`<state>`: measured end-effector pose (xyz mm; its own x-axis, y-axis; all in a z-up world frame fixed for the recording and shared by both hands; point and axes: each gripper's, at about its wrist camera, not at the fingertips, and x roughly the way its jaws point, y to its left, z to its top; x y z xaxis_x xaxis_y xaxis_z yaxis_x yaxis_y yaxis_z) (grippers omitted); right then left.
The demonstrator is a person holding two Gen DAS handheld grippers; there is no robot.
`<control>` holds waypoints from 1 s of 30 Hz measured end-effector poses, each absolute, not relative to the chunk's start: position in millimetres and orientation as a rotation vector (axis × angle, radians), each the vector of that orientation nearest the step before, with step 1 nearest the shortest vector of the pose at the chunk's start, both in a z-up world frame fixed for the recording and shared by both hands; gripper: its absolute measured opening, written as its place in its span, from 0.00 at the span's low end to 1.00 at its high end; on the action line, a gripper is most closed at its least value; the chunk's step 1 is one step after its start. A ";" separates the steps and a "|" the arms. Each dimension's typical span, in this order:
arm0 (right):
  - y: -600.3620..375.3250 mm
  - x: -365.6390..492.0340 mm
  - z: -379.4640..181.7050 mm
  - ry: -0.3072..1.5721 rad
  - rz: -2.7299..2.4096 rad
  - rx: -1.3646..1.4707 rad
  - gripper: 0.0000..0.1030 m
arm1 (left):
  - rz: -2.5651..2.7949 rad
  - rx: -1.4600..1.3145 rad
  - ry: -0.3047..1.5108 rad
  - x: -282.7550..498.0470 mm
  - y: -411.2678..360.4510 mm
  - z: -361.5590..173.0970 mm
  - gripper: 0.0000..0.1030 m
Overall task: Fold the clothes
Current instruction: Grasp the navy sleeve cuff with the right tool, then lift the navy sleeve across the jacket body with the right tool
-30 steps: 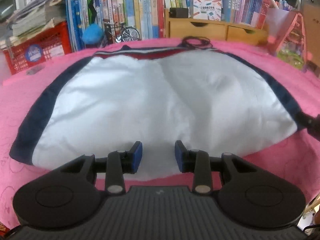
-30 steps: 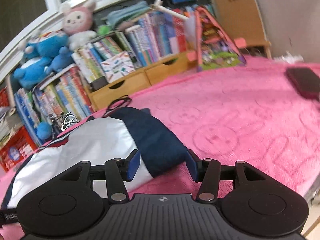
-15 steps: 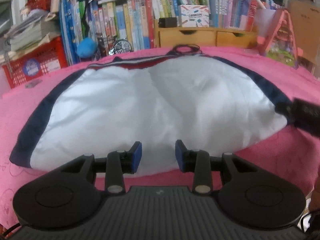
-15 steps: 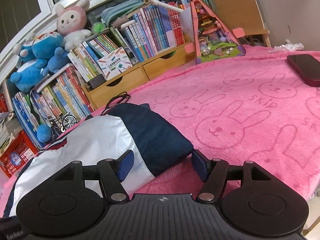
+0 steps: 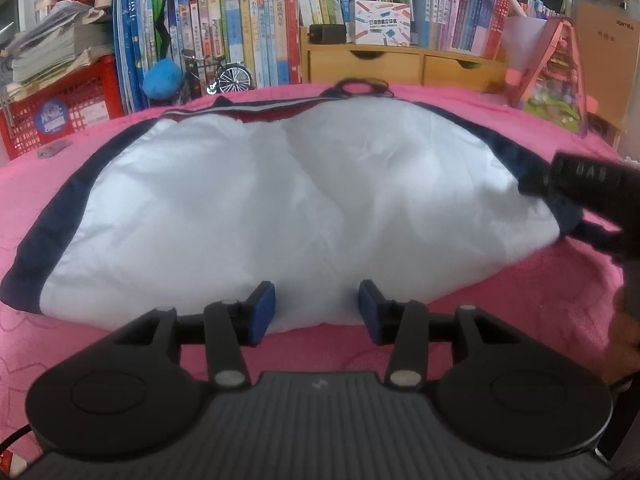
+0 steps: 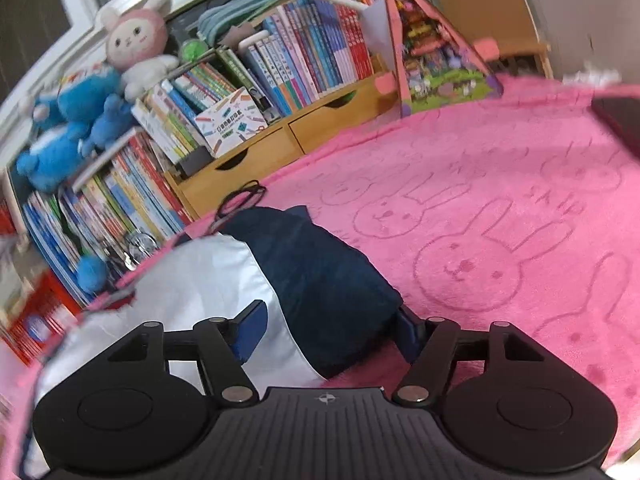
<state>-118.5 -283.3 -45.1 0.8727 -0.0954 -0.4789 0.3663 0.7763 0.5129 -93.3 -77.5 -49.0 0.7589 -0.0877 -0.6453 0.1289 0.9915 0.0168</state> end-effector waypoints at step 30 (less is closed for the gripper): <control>-325.3 -114.6 -40.4 0.487 -0.176 0.708 0.14 | -0.173 0.049 0.687 -95.8 -68.0 -49.4 0.44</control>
